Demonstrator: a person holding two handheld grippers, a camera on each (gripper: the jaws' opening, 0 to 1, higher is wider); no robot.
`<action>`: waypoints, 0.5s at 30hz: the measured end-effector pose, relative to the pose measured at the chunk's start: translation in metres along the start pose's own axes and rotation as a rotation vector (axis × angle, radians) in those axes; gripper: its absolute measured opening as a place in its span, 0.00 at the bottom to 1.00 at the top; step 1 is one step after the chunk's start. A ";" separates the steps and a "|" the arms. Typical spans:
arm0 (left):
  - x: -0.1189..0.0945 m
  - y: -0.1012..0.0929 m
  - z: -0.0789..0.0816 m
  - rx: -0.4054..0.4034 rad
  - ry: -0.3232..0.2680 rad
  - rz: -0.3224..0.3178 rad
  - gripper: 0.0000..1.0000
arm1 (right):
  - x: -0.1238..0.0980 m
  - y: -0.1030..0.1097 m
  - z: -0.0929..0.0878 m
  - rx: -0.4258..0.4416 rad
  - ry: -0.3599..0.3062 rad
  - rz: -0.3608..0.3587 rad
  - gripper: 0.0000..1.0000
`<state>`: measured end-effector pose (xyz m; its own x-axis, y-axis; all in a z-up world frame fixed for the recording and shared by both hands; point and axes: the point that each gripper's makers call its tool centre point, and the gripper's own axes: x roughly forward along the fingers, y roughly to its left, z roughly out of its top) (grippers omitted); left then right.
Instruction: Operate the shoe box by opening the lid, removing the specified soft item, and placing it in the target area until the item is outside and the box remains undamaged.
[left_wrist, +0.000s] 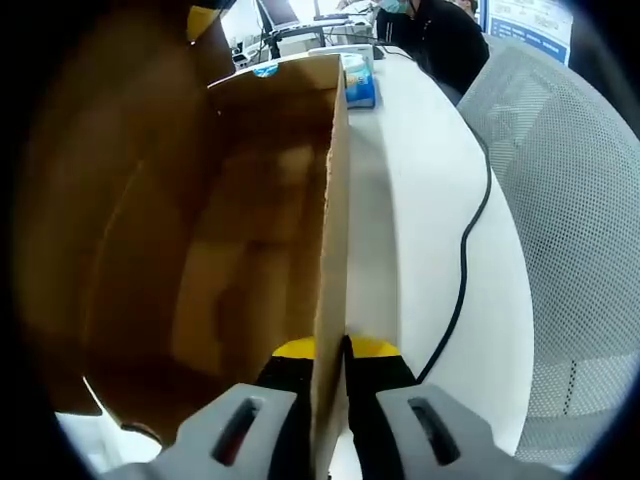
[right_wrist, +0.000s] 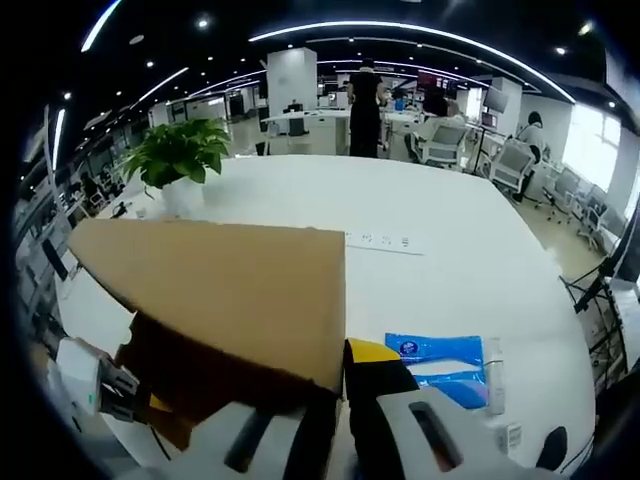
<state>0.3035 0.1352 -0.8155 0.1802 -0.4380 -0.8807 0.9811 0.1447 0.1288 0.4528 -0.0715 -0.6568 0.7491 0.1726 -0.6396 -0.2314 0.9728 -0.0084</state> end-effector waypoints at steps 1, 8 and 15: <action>0.000 0.000 0.000 0.000 0.000 -0.001 0.05 | -0.001 0.000 -0.001 0.003 -0.006 -0.002 0.00; -0.001 0.000 0.000 -0.002 0.000 -0.002 0.05 | -0.009 0.003 -0.011 -0.025 -0.086 -0.025 0.00; -0.001 0.000 0.000 0.002 0.000 -0.004 0.05 | -0.007 0.001 -0.016 0.006 -0.107 -0.040 0.00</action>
<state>0.3036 0.1355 -0.8146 0.1765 -0.4382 -0.8814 0.9819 0.1409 0.1266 0.4371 -0.0744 -0.6643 0.8195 0.1486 -0.5535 -0.1963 0.9801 -0.0275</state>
